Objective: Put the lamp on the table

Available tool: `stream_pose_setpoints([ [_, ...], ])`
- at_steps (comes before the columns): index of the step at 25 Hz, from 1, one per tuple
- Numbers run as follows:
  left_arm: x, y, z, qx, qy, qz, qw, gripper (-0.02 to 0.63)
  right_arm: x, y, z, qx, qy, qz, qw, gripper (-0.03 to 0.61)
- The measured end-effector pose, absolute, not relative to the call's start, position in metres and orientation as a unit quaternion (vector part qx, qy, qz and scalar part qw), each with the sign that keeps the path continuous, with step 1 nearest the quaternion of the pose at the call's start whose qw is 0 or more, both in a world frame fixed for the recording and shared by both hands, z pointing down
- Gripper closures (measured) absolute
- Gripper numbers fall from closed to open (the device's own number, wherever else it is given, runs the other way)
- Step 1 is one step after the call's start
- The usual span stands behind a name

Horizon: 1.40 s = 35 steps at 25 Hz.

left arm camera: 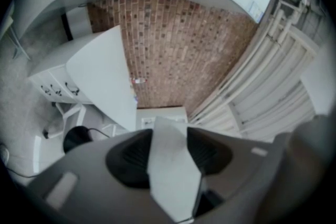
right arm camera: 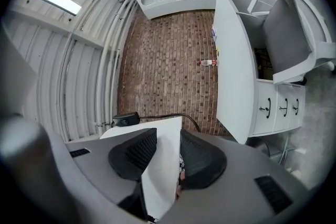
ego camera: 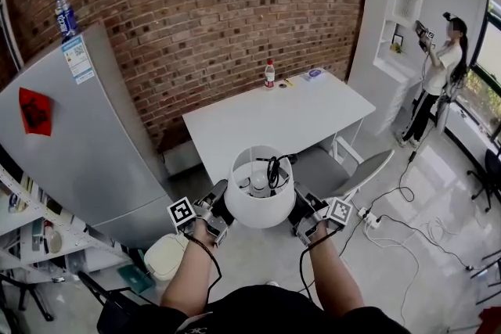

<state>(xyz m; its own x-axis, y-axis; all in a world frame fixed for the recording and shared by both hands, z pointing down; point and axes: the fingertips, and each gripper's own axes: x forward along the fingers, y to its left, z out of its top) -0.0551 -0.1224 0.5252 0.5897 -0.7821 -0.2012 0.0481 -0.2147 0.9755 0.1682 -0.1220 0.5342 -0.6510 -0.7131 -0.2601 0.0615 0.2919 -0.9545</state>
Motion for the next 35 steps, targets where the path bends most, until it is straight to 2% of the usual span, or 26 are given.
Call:
stream_pose_setpoints([
  [16, -0.036, -0.213, 0.53, 0.686, -0.278, -0.368, 0.563, 0.408, 0.187, -0.216, 0.541, -0.221, 0.724, -0.557, 0.343, 0.448],
  [35, -0.067, -0.455, 0.508, 0.719, -0.203, -0.339, 0.572, 0.41, 0.154, -0.419, 0.513, -0.285, 0.723, -0.503, 0.378, 0.446],
])
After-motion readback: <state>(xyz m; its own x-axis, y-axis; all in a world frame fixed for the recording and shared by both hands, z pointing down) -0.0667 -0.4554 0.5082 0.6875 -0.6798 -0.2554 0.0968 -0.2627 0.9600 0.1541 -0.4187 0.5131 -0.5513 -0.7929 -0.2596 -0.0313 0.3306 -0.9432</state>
